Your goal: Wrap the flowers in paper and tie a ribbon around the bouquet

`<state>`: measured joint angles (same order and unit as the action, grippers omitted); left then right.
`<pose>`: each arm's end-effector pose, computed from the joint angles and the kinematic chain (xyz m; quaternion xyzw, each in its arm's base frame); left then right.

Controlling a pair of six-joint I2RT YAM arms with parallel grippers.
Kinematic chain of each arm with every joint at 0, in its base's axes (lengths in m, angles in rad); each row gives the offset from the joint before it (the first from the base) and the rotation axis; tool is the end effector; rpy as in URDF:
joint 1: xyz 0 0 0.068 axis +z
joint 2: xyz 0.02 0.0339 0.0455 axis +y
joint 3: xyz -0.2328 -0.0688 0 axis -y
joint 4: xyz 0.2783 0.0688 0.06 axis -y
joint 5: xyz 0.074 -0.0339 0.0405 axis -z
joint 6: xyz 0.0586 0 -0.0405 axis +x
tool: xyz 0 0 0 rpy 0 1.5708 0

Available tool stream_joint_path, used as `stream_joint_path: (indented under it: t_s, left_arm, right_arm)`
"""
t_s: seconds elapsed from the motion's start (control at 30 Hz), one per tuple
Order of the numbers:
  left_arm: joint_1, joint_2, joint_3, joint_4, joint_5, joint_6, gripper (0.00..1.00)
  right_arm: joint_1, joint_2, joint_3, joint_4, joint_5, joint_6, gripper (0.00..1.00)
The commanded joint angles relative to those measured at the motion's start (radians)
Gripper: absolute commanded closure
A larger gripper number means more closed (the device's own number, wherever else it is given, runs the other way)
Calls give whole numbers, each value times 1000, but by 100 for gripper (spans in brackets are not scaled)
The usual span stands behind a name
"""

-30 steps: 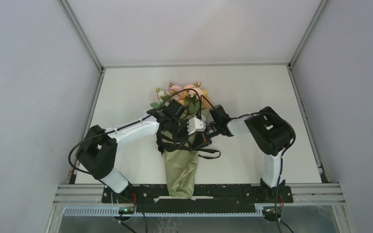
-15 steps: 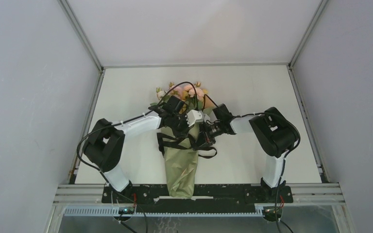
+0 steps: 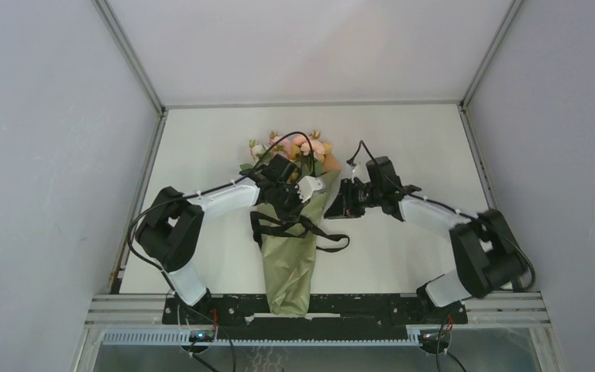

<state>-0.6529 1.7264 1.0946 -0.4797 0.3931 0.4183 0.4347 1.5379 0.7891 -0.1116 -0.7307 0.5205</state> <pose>0.2826 -0.2444 0.1127 0.5256 0.7986 -0.2150 0.1995 0.2863 0.1760 0.1115 -0.0866 0.8802 0.4468 0.1345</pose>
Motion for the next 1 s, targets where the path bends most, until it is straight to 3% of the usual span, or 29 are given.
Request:
stream_joint_path:
  t_s: [0.0, 0.17, 0.37, 0.67, 0.97]
  left_arm:
    - [4, -4, 34, 3, 21, -22, 100]
    - [3, -1, 36, -4, 45, -28, 100]
    - [4, 5, 47, -14, 53, -35, 100]
    - [5, 7, 45, -16, 54, -34, 100]
    - [4, 4, 45, -23, 56, -29, 100]
  right_arm:
    - [55, -234, -103, 245, 90, -42, 69]
    - [294, -348, -192, 412, 259, -402, 61]
    - [427, -214, -178, 515, 278, -689, 54]
    - [470, -8, -82, 428, 342, -817, 53]
    - [488, 81, -57, 360, 365, -845, 55]
